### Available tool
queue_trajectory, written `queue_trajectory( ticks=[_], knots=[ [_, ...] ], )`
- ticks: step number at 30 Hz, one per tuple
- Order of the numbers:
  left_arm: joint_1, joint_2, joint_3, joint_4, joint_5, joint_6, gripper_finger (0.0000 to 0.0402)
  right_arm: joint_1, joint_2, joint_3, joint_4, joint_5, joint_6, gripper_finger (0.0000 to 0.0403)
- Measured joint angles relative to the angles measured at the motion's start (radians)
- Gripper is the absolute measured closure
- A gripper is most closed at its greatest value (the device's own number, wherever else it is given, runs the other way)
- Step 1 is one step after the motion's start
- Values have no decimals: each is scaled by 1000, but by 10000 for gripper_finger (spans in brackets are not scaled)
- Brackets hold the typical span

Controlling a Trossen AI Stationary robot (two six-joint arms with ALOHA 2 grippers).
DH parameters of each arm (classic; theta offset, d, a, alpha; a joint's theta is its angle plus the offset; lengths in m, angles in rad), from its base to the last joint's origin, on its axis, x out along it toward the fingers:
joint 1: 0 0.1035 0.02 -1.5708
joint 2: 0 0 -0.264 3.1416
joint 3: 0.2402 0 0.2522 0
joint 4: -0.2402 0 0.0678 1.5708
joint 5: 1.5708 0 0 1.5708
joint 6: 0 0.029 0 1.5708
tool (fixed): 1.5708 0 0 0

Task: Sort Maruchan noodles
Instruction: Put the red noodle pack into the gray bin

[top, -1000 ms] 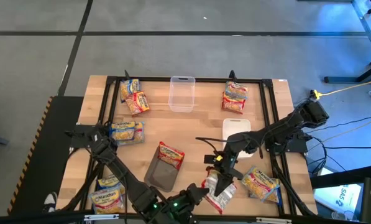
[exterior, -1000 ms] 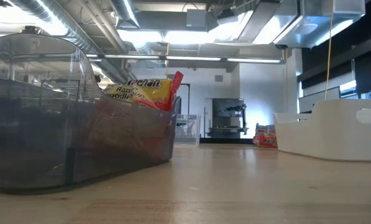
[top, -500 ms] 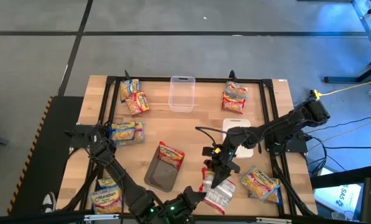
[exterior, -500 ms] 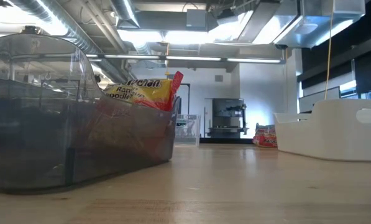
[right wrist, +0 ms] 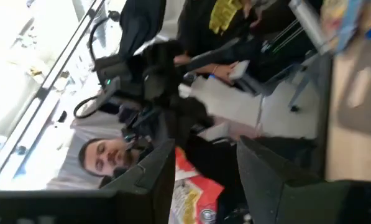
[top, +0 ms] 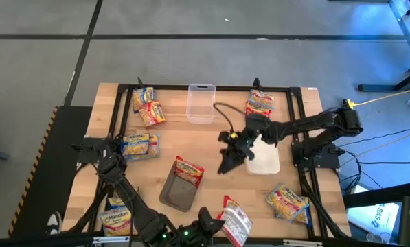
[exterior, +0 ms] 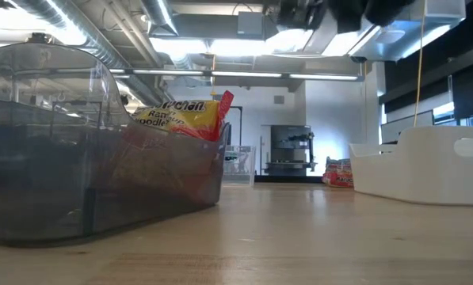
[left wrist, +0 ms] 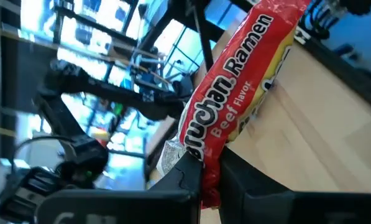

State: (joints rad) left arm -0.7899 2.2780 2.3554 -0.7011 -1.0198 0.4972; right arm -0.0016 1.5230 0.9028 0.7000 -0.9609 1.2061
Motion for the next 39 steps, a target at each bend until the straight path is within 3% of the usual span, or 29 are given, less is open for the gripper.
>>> queue_trajectory(
  ticks=[5, 10, 17, 20, 28, 34, 39],
  knots=[
    [10, 0, 0, -69, -2, -217, 384, -70, 0, 0, -83, -12, -112, 256],
    [35, 0, 0, -232, 47, -511, 384, -81, 0, -1, -301, 42, -317, 256],
    [94, 0, 0, -495, 260, -913, 384, -79, 0, -2, -655, 308, -602, 256],
    [107, 0, 0, -600, 302, -1023, 384, -78, 0, -2, -755, 426, -661, 256],
    [107, -28, 0, -871, 331, -1162, 384, -53, 0, -2, -814, 514, -701, 256],
    [115, -127, -11, -868, 349, -1137, 384, 14, 0, -2, -817, 579, -709, 256],
    [119, -285, -160, -868, 399, -1153, 384, 84, 0, -2, -839, 665, -689, 256]
  ],
)
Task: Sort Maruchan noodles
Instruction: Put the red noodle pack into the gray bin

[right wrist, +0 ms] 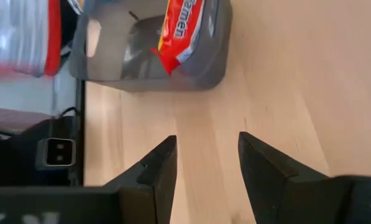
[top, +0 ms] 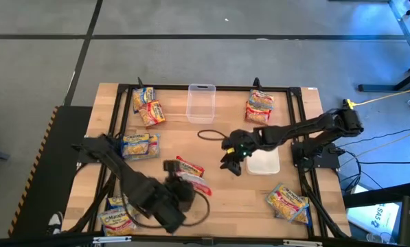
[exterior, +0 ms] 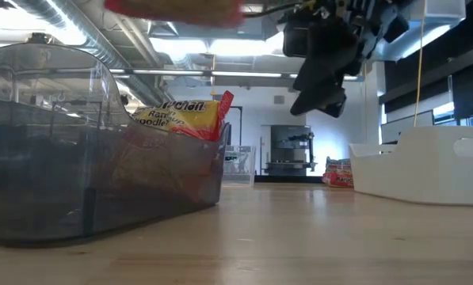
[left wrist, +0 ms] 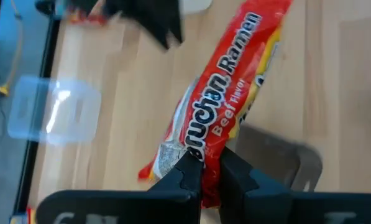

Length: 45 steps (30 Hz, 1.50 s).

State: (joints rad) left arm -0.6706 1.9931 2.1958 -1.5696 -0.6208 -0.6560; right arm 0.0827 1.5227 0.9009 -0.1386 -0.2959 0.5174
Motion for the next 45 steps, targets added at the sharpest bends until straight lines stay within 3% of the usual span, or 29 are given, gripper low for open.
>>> queue_trajectory(
  ticks=[6, 12, 17, 29, 45],
  knots=[
    [19, -231, -309, 54, 33, -116, 384, 97, 0, 0, -18, 150, 53, 256],
    [55, -426, -635, 428, 145, -65, 384, 223, 0, 0, 1, 321, 105, 256],
    [93, -494, -827, 652, 239, -4, 384, 318, 0, 0, 46, 457, 149, 256],
    [130, -498, -996, 819, 303, 38, 384, 431, 0, 0, 69, 636, 190, 256],
    [184, -441, -1096, 1021, 343, -33, 384, 428, 85, -1, 89, 625, 197, 256]
  ],
)
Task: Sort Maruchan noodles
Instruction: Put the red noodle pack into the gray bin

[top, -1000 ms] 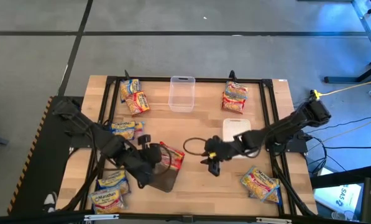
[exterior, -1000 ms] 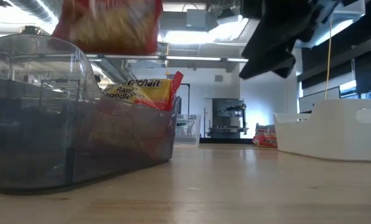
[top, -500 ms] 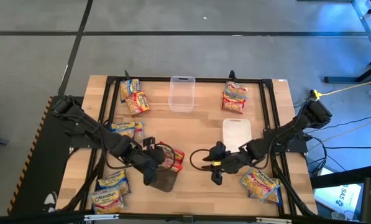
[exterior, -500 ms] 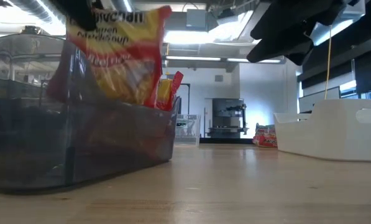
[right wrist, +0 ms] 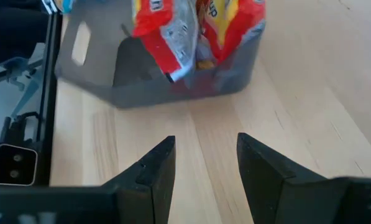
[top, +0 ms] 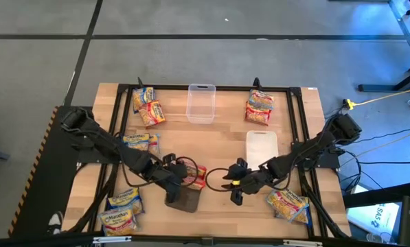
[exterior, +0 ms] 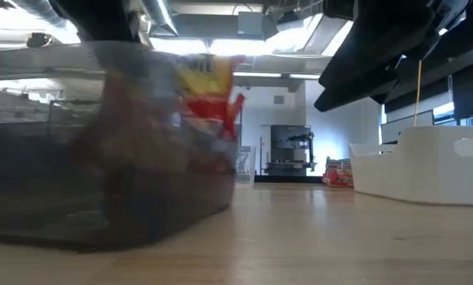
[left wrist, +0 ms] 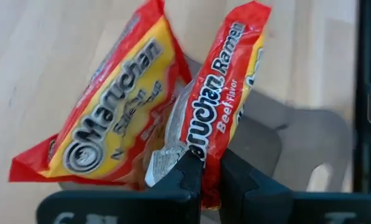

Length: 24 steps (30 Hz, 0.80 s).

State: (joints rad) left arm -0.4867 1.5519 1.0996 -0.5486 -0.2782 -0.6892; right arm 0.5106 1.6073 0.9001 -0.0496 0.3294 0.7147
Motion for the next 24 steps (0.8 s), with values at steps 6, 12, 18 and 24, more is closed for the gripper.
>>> queue_trajectory(
  ticks=[6, 12, 18, 24],
  knots=[
    [39, 59, -1, 16, -24, -87, 384, 0, 7, 0, -4, -8, -5, 256],
    [67, 90, -1, 60, -42, -97, 382, 0, 7, 0, -15, -9, -12, 256],
    [68, 91, -1, 58, -69, -90, 361, 0, 7, 0, -27, -11, -13, 256],
    [68, 91, -1, 55, -100, -64, 315, 0, 7, 0, -28, -9, -13, 256]
  ],
)
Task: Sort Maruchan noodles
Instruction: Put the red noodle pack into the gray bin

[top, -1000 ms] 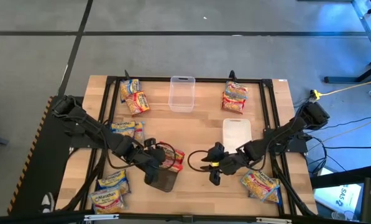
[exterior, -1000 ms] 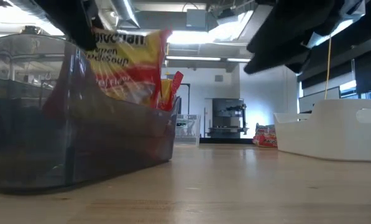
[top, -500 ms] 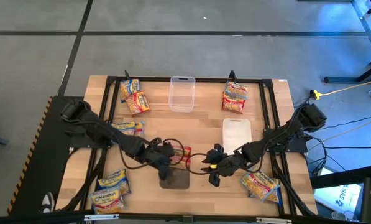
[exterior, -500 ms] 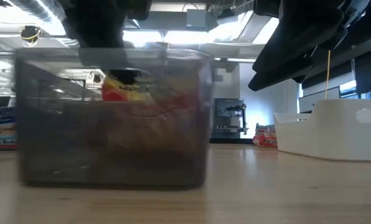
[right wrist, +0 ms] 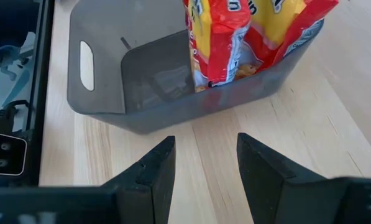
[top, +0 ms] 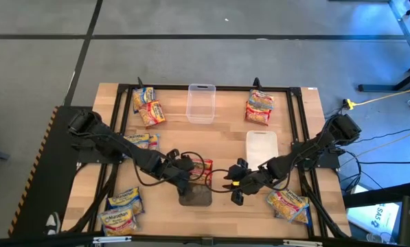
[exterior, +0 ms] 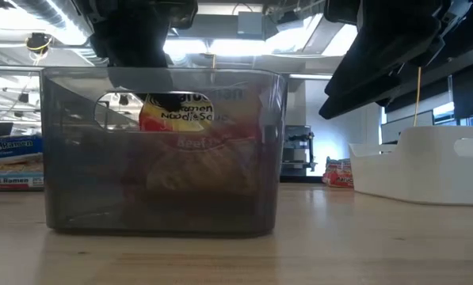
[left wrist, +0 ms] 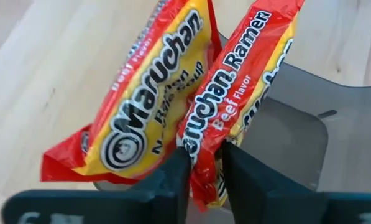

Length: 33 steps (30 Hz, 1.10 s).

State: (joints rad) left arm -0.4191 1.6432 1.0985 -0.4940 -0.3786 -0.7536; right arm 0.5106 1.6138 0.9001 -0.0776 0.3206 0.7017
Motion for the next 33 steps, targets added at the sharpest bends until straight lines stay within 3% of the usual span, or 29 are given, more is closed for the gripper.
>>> queue_trajectory(
  ticks=[6, 15, 25, 33],
  knots=[
    [5, -6, 0, 0, 2, 5, 275, 0, 0, 0, 0, 0, 0, 256],
    [4, -48, 1, -21, 142, 5, 273, 0, 0, 1, 13, 0, 0, 256],
    [2, -267, 1, -137, 25, 6, 273, 0, 0, 2, 25, 1, -1, 256],
    [-1, -278, 2, -117, 29, 31, 273, 0, 3, 2, 25, 4, -53, 256]
  ],
)
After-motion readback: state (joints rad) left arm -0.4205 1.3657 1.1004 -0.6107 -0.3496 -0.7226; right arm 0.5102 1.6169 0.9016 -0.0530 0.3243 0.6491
